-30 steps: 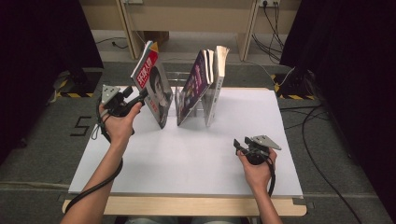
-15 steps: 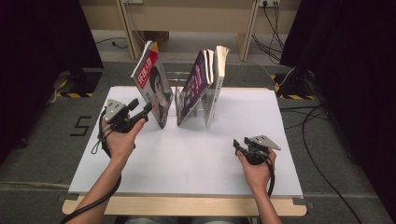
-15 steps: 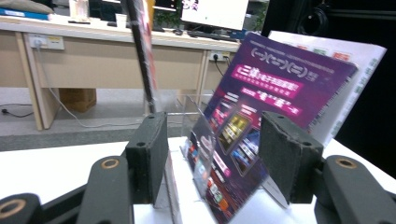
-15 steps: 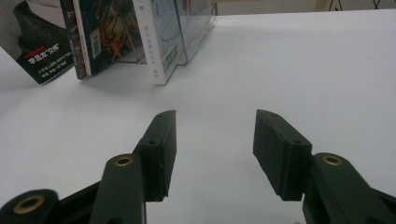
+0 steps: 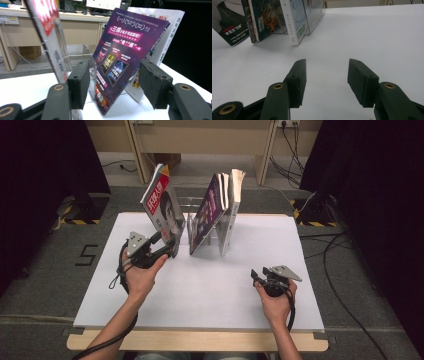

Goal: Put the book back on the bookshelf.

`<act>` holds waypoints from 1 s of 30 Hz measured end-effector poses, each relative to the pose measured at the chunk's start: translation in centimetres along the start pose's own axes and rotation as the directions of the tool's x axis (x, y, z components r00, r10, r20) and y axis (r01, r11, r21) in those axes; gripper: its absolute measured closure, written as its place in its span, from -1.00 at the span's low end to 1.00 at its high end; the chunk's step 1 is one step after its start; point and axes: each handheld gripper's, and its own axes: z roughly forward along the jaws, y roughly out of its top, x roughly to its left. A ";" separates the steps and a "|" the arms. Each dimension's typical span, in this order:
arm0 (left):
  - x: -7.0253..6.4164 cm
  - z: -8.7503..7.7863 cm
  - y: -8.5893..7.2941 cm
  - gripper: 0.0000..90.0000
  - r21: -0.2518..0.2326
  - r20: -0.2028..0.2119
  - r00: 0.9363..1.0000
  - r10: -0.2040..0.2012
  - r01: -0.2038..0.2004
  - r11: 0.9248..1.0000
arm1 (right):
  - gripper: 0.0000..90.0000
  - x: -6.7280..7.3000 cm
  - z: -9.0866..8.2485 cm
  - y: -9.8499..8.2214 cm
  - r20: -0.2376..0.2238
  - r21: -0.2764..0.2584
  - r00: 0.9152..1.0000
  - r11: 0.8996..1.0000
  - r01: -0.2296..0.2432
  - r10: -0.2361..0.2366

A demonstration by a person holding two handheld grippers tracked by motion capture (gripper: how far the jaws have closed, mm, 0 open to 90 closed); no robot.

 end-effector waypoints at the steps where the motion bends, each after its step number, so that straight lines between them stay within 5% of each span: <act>1: -0.1 0.1 0.0 -0.06 -0.001 0.003 1.000 0.001 -0.001 1.000 | 0.11 0.0 0.0 0.0 0.000 -0.001 1.000 1.000 -0.002 0.002; 12: -1.5 2.2 -0.4 -0.06 0.012 0.042 0.999 0.002 -0.002 1.000 | 0.11 -0.8 0.2 -0.1 -0.006 0.002 1.000 1.000 -0.015 0.015; 30: -3.4 5.6 0.2 -0.07 0.044 0.088 0.995 0.053 -0.057 0.997 | 0.11 -0.7 0.2 -0.1 0.002 0.001 1.000 1.000 -0.011 0.011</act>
